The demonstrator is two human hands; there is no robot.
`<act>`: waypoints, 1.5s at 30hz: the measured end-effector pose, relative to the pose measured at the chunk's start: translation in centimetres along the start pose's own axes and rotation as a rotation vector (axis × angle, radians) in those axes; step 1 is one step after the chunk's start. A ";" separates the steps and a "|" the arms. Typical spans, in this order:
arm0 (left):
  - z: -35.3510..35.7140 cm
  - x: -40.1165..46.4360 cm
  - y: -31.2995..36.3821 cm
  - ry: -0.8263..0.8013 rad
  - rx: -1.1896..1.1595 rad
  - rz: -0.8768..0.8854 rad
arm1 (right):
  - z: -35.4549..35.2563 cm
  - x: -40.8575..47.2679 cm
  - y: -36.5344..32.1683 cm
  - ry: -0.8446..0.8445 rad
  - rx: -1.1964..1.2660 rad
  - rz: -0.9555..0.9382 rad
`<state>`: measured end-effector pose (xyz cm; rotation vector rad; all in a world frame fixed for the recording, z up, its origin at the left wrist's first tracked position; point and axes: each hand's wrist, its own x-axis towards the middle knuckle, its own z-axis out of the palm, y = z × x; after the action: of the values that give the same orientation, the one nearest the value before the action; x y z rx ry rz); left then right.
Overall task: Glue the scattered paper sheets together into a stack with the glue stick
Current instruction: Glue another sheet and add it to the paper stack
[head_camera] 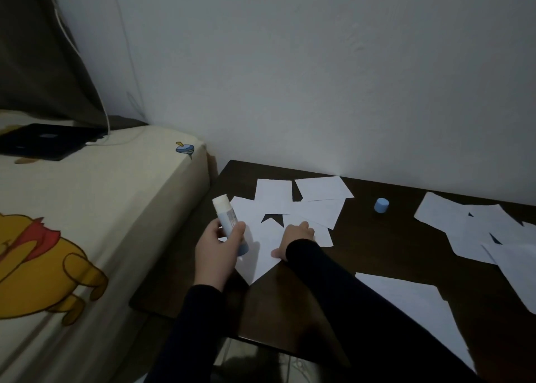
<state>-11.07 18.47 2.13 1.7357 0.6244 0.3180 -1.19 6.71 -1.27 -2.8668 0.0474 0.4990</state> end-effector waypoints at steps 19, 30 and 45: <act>2.1 -0.6 1.1 -0.033 -0.051 0.017 | -3.0 -2.1 5.4 -0.041 0.527 -0.163; 8.9 -3.1 2.6 -0.237 -0.082 0.069 | -6.0 -3.3 17.0 0.055 1.094 0.256; 15.3 -6.3 2.5 -0.444 0.148 0.175 | -6.5 -4.3 25.8 0.233 0.707 0.226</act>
<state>-7.61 2.10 1.24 1.9278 0.1774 0.0004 -4.91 -19.89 0.47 -2.2100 0.4869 0.1343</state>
